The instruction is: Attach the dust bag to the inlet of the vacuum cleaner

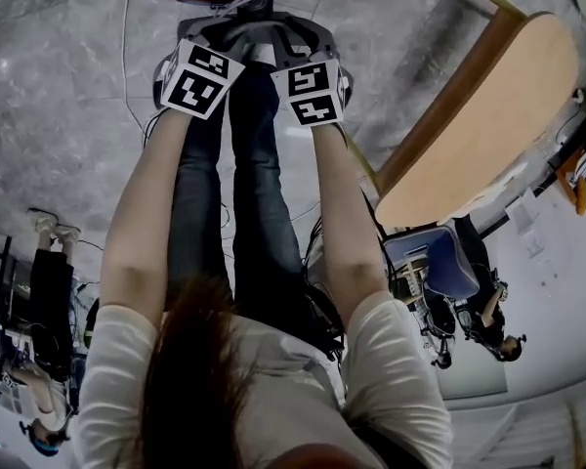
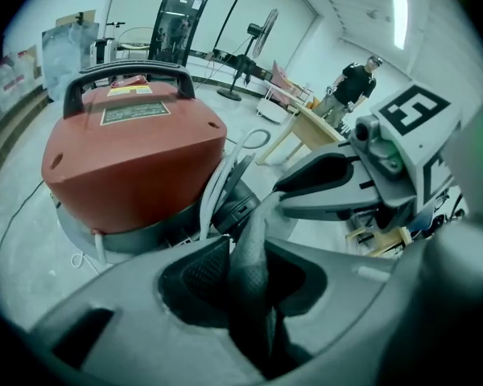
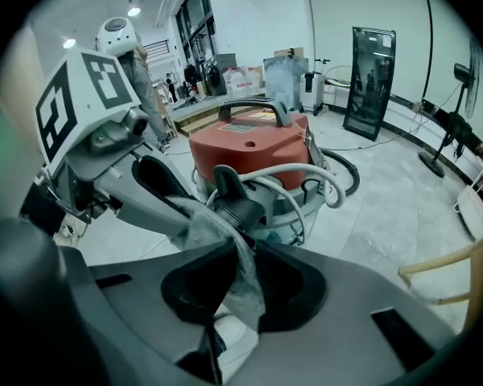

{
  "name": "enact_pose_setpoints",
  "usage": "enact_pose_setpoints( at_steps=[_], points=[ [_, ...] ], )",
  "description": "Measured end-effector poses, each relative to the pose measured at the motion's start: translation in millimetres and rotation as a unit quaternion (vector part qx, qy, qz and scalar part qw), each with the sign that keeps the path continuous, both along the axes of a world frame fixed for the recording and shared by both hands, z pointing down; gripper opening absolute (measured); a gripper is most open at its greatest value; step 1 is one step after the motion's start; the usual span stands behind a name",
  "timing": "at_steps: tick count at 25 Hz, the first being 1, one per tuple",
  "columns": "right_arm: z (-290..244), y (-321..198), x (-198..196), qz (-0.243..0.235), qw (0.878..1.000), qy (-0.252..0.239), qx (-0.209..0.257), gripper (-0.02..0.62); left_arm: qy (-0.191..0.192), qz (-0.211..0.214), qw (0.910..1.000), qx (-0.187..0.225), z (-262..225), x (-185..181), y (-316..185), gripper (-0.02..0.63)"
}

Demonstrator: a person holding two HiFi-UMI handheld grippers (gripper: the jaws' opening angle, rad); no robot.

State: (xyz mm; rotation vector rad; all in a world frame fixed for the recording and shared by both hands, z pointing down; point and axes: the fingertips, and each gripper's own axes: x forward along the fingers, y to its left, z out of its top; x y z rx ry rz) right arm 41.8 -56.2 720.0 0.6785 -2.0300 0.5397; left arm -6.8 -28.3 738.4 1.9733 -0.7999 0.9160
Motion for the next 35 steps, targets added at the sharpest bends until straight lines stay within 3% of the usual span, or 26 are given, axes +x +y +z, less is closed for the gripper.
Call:
enact_pose_setpoints(
  at_steps=[2,7,15,21,26,35],
  points=[
    [1.6,-1.2,2.8,0.007,1.0,-0.013,-0.009,0.057,-0.005,0.001,1.0,0.003,0.1,2.5,-4.1,0.092],
    [2.5,5.1,4.1,0.001,1.0,0.013,-0.022,0.077,-0.038,0.026,0.999,0.003,-1.5,4.7,-1.5,0.091],
    [2.9,2.6,6.3,0.01,1.0,0.015,-0.026,0.098,-0.037,0.008,0.9993,-0.008,-0.5,5.2,-1.8,0.091],
    [-2.2,1.5,7.2,0.014,0.999,-0.011,-0.041,0.165,-0.022,0.01,0.9996,-0.016,-3.8,2.6,0.2,0.109],
    [-9.1,8.2,4.8,-0.004,0.998,-0.017,-0.055,0.234,0.013,-0.024,0.9992,-0.028,-15.7,3.5,5.0,0.204],
    [-27.0,9.7,16.2,0.002,0.999,-0.018,-0.046,0.267,0.024,-0.059,0.998,0.004,-39.8,-5.9,-2.2,0.216]
  ],
)
